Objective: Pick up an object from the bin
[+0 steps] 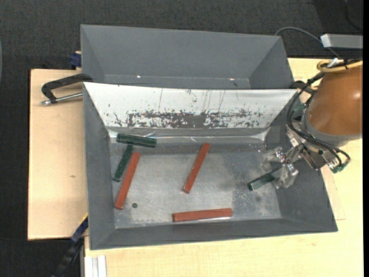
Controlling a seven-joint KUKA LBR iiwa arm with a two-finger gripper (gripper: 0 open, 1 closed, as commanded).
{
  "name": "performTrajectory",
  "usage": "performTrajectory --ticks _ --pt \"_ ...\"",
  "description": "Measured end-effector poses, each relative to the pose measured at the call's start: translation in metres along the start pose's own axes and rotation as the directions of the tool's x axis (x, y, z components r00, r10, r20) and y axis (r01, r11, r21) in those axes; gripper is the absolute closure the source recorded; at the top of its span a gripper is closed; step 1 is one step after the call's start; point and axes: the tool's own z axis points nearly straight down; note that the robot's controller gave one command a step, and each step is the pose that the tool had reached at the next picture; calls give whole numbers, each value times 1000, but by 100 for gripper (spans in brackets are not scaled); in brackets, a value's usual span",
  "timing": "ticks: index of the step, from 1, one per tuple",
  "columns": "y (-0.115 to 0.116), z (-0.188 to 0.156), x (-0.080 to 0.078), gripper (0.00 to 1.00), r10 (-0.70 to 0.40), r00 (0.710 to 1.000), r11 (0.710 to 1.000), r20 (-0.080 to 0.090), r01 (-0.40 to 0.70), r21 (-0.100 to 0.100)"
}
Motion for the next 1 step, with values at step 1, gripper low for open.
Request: performTrajectory --ticks 1 --pt "-3 -40 -11 100 -10 1000 1000 -3 10 -2"
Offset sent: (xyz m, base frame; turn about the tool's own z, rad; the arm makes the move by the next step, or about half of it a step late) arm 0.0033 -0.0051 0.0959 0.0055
